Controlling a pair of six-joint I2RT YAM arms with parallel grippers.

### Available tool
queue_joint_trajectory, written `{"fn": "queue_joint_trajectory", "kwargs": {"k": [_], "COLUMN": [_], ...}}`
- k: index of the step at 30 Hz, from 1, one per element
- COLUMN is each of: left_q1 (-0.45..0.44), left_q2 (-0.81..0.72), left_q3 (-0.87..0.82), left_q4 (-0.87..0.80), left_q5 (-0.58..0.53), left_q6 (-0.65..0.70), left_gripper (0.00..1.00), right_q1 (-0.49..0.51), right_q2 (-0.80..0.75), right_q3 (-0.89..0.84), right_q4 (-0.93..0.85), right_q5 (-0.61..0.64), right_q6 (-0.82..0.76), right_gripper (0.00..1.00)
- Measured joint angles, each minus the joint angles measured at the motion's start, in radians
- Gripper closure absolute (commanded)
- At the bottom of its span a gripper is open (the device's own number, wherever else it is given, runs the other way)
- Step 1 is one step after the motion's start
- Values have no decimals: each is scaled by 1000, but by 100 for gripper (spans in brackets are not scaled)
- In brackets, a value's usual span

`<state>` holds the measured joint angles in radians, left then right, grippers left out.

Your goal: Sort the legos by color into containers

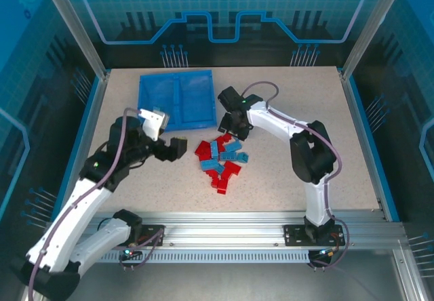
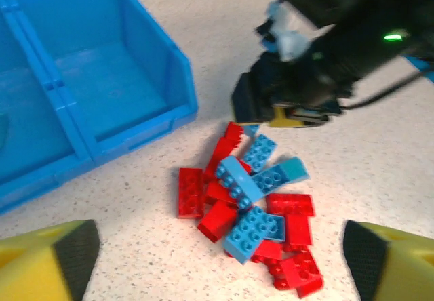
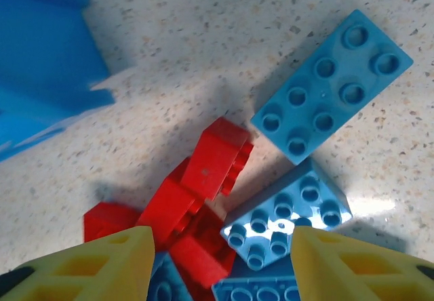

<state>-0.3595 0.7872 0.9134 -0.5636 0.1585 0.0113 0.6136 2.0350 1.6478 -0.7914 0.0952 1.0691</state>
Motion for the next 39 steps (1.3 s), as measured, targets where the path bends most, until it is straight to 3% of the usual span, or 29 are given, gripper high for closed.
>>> {"fn": "queue_joint_trajectory", "kwargs": {"k": [5, 10, 20, 25, 28, 39], "left_q1": [-1, -1, -1, -1, -1, -1], "left_q2": [-120, -117, -92, -81, -79, -79], "left_q3": [-45, -63, -99, -99, -101, -124], "left_q4": [-14, -25, -18, -6, -6, 3], "left_q5": [86, 122, 128, 128, 128, 105], "left_q6": [163, 235, 254, 254, 254, 254], "left_gripper": [1, 1, 1, 1, 1, 1], "right_q1": [-15, -24, -26, -26, -26, -26], "right_q2": [68, 113, 133, 165, 180, 168], "right_q3": [30, 45, 67, 98, 110, 101], "right_q4": [3, 26, 36, 21, 24, 26], "right_q5": [-14, -51, -67, -78, -78, -60], "right_q6": [33, 42, 49, 49, 51, -24], "right_gripper": [59, 59, 52, 58, 68, 78]}}
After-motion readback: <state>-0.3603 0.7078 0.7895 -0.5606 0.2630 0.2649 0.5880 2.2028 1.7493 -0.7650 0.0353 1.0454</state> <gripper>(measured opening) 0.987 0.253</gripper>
